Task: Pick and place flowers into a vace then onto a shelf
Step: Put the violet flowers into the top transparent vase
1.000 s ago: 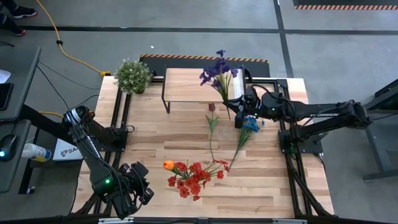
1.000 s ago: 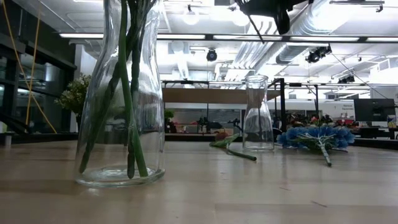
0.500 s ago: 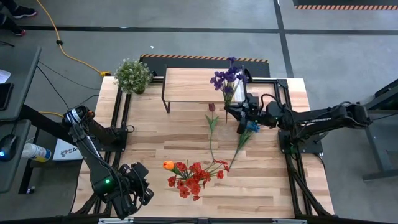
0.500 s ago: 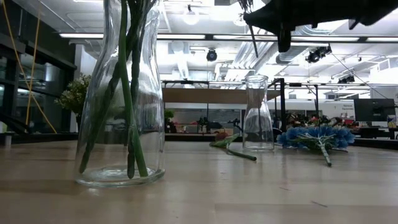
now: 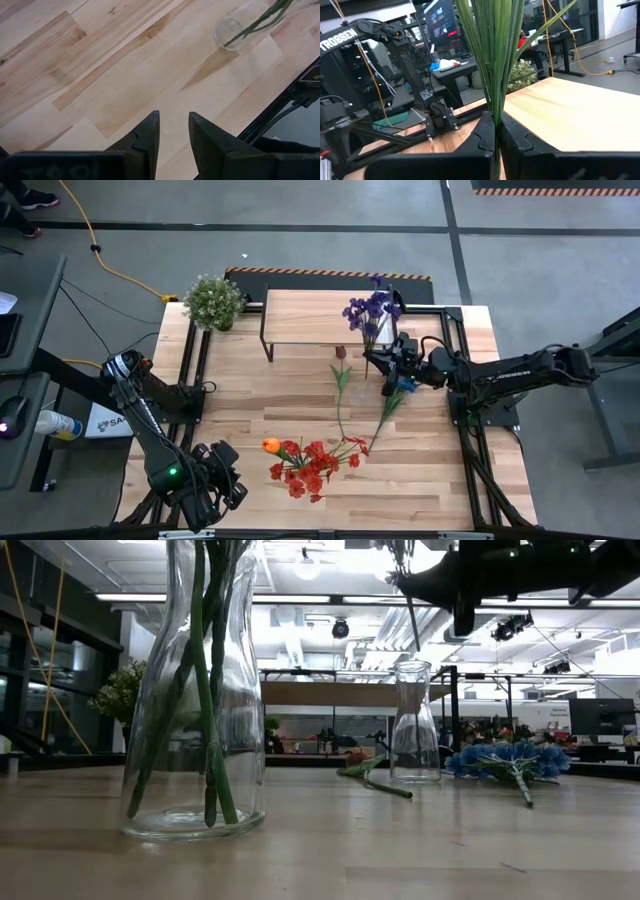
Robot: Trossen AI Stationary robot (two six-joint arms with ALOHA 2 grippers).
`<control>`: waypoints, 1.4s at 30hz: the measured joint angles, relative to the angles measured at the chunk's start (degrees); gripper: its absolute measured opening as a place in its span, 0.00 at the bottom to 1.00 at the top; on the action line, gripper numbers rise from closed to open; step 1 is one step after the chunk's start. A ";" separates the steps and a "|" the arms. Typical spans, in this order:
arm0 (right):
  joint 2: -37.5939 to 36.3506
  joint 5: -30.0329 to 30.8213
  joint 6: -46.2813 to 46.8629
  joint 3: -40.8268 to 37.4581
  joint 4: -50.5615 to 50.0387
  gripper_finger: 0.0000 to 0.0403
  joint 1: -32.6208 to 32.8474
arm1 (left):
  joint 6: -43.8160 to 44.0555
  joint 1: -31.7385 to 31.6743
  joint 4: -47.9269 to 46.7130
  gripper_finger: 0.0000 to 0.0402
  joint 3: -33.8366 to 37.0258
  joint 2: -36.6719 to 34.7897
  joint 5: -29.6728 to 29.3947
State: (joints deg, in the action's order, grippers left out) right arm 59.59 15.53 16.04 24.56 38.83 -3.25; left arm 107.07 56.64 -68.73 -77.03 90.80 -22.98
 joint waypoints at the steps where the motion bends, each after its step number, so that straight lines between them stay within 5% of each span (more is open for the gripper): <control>1: 0.06 0.00 -0.01 0.00 0.03 0.00 0.00 | 0.00 0.00 0.00 0.34 0.00 0.00 0.00; 42: 13.29 9.08 1.35 0.00 3.02 0.00 3.04 | -0.04 0.00 0.04 0.34 0.00 0.00 0.07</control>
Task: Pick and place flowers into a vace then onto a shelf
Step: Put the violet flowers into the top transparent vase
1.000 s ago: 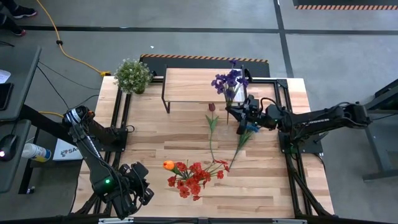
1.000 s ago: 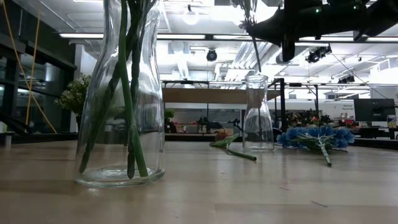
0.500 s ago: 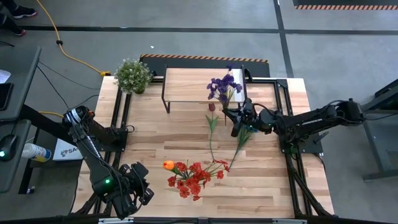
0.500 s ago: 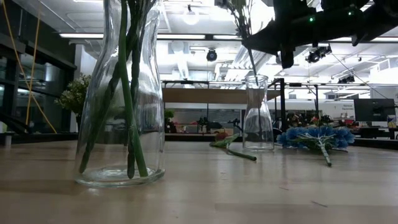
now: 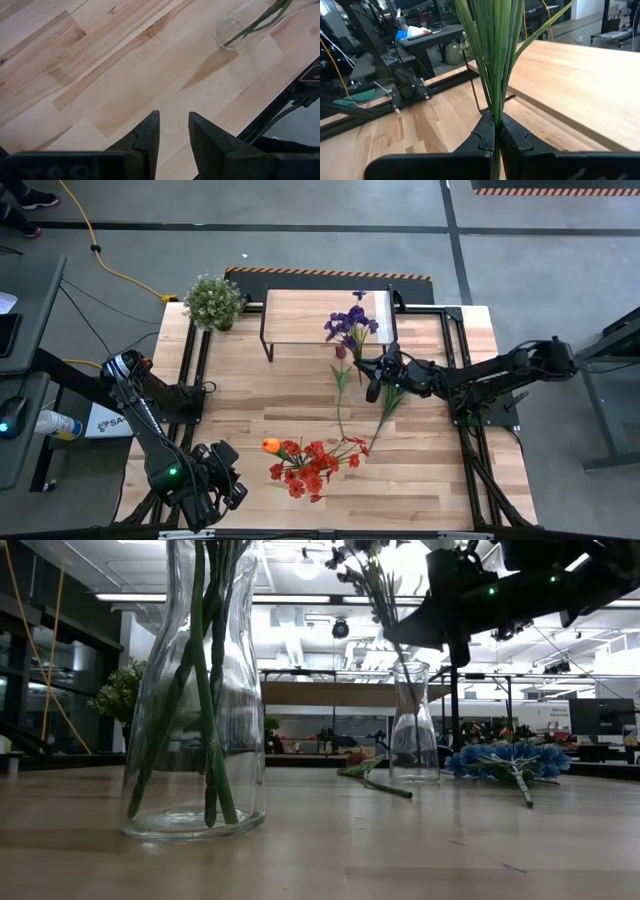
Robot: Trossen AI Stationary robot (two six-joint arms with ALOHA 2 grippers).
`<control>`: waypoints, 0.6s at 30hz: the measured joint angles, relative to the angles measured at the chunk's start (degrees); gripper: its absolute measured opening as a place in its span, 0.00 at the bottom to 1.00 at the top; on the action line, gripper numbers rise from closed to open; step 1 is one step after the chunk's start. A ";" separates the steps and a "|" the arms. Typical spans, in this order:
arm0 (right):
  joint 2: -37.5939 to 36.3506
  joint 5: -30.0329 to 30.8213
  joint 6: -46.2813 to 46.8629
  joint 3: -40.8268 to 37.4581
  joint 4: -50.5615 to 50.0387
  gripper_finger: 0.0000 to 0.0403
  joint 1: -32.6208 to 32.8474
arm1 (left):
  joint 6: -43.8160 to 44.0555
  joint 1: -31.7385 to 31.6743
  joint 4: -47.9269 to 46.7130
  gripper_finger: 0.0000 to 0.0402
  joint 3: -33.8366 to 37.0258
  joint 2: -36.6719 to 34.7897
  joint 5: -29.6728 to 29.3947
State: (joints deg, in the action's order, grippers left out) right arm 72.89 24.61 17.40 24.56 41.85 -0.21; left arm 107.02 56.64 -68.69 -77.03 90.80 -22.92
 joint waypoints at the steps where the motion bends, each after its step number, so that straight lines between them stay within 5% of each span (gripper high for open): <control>1: 0.25 -0.09 0.29 0.00 0.03 0.00 0.01 | 0.00 0.00 0.00 0.34 0.00 0.00 0.00; 18: 1.02 11.05 0.83 0.00 -3.05 0.00 7.92 | -0.02 0.00 -0.02 0.34 0.00 0.00 0.00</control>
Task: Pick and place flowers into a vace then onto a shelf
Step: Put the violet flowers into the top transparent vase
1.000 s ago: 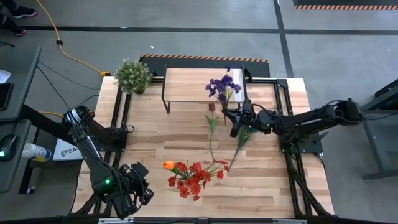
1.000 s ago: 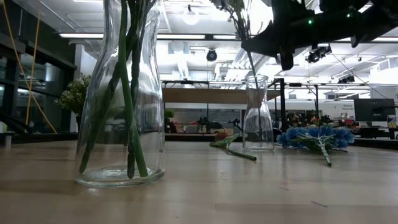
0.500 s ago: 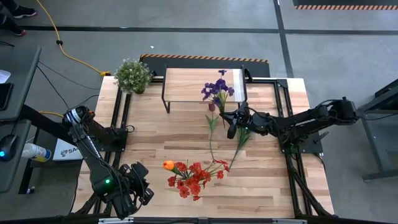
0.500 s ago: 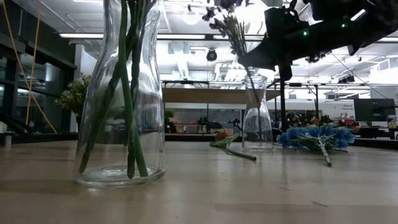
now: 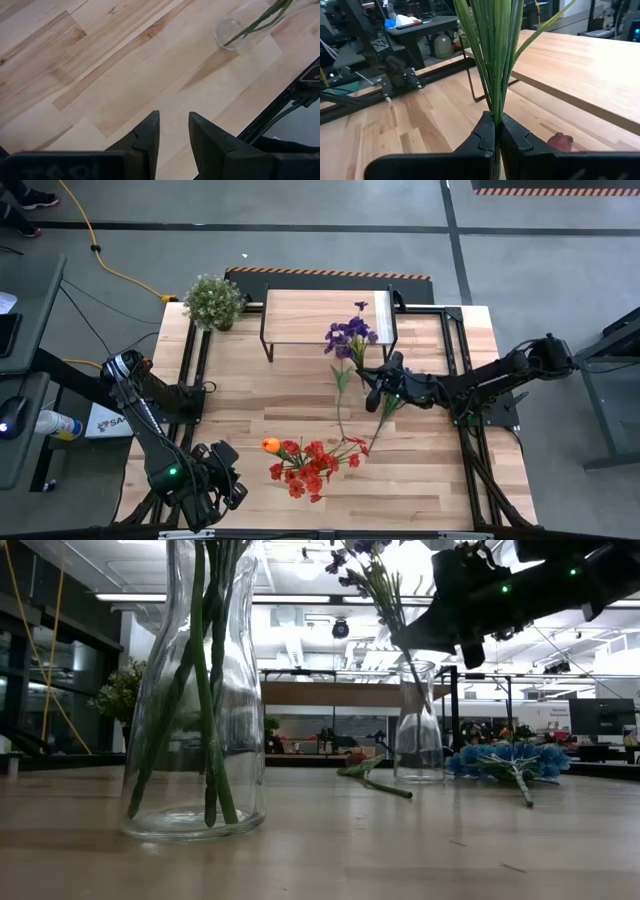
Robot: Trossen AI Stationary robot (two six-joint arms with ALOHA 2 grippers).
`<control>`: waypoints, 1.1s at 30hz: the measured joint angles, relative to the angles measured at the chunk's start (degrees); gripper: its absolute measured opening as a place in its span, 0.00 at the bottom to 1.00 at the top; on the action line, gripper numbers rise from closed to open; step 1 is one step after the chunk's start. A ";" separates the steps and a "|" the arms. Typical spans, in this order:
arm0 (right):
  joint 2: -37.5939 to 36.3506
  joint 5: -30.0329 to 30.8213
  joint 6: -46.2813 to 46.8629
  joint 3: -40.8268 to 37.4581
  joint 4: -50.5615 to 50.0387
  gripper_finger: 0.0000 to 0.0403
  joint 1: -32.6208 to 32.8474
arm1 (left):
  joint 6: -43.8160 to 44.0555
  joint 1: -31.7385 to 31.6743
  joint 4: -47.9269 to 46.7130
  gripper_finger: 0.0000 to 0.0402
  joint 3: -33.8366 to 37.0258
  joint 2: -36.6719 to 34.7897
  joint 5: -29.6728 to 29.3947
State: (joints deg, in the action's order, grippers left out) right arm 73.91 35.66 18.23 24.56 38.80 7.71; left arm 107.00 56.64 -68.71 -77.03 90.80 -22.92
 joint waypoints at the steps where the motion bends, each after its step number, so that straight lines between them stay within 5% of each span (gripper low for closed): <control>1: -0.01 0.91 0.49 0.00 -0.46 0.00 0.32 | 0.00 0.00 0.00 0.34 0.00 0.00 0.00; 33: -0.04 4.46 2.46 0.00 -5.15 0.12 1.35 | 0.02 0.00 0.04 0.34 0.00 0.00 -0.01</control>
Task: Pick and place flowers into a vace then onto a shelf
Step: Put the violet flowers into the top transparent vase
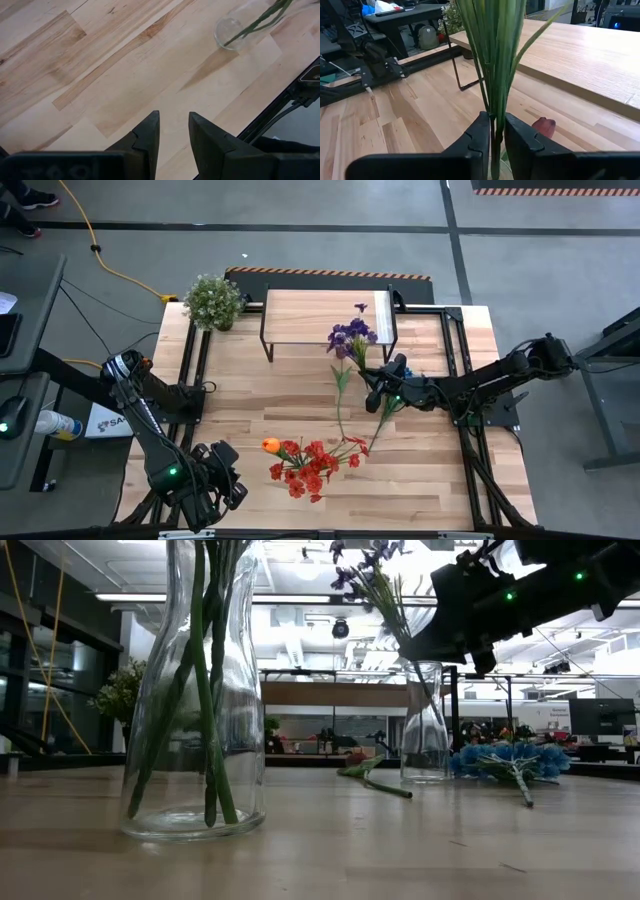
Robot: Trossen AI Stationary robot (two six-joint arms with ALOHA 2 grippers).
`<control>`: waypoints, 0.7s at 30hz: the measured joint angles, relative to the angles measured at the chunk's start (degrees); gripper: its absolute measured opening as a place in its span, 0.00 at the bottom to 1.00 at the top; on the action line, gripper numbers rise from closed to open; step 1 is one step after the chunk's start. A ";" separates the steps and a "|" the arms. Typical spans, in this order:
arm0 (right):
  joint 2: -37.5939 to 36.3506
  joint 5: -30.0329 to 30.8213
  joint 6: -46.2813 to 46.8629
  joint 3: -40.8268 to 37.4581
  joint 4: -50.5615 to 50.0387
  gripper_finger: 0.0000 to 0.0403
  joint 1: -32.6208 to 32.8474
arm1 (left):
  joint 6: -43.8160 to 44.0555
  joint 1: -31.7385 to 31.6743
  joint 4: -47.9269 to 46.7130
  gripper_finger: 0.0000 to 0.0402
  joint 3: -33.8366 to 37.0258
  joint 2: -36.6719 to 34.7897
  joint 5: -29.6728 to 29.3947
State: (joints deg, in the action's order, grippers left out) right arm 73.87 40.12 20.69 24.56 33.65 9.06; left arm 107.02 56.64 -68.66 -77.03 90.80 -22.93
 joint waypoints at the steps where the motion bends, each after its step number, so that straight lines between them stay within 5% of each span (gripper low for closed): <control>1: 0.00 0.01 -0.07 0.00 0.00 0.13 0.00 | 0.00 0.00 0.00 0.34 0.00 0.00 0.01; 21: 0.00 -1.14 0.86 0.00 -1.74 0.33 0.00 | 0.00 0.00 0.00 0.34 0.00 0.00 0.00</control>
State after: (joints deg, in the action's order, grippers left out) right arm 73.87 38.98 21.56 24.56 31.91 9.06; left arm 107.02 56.64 -68.66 -77.03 90.80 -22.93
